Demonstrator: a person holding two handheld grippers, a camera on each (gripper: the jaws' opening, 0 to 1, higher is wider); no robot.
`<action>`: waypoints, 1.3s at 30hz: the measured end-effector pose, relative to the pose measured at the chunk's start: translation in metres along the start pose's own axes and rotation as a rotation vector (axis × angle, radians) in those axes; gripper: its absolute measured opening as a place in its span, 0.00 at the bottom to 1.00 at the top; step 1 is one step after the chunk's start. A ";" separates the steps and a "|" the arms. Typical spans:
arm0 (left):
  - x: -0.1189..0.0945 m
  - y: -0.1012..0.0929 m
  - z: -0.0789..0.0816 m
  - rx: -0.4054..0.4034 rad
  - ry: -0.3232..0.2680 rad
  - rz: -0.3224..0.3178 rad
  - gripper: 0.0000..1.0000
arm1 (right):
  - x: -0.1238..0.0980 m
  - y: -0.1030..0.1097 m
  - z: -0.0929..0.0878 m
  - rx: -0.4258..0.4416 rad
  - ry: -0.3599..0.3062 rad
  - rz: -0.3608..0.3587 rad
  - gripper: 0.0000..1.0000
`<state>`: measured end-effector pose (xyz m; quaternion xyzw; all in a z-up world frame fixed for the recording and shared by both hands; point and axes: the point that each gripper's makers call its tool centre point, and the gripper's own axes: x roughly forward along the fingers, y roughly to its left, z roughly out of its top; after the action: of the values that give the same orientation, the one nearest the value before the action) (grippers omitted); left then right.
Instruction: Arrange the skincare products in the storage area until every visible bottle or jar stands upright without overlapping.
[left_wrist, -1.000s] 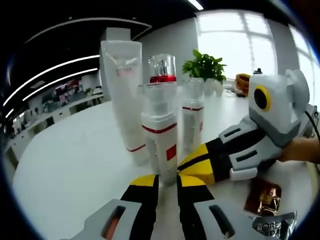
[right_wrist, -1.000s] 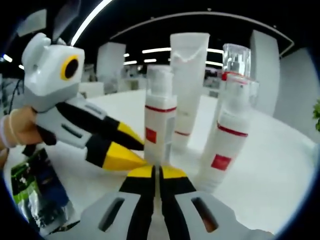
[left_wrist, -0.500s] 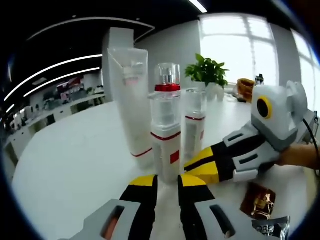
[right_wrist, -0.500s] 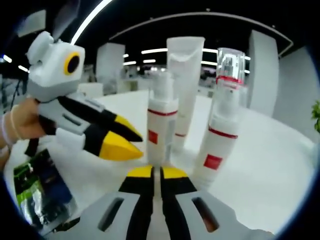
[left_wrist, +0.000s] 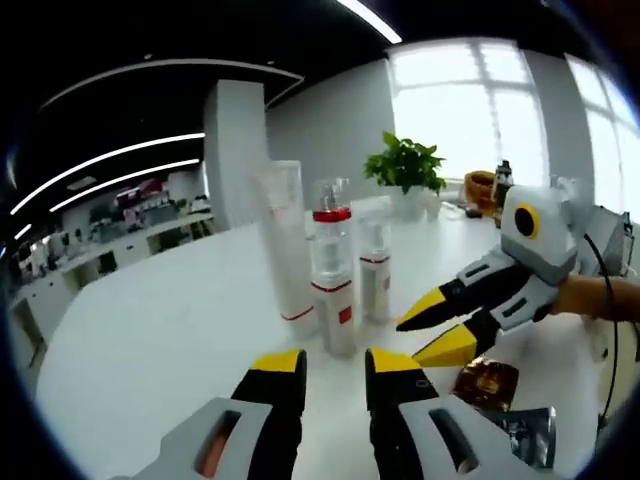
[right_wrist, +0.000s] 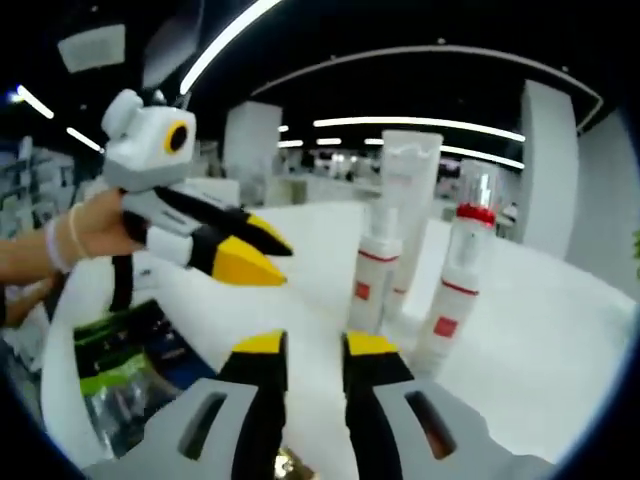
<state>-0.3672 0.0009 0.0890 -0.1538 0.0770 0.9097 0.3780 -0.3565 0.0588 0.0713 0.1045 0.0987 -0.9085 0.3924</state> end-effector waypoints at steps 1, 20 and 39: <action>-0.006 0.000 0.000 0.003 -0.008 0.002 0.25 | -0.001 0.001 0.000 0.011 -0.002 0.006 0.20; -0.097 -0.005 -0.015 -0.038 -0.160 0.031 0.35 | 0.000 0.034 0.012 0.082 -0.060 0.170 0.34; -0.130 -0.053 -0.088 0.001 -0.005 -0.007 0.27 | -0.017 0.058 -0.018 -0.003 0.085 0.222 0.77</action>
<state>-0.2228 -0.0707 0.0491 -0.1516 0.0761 0.9086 0.3816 -0.3004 0.0358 0.0533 0.1529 0.1043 -0.8541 0.4861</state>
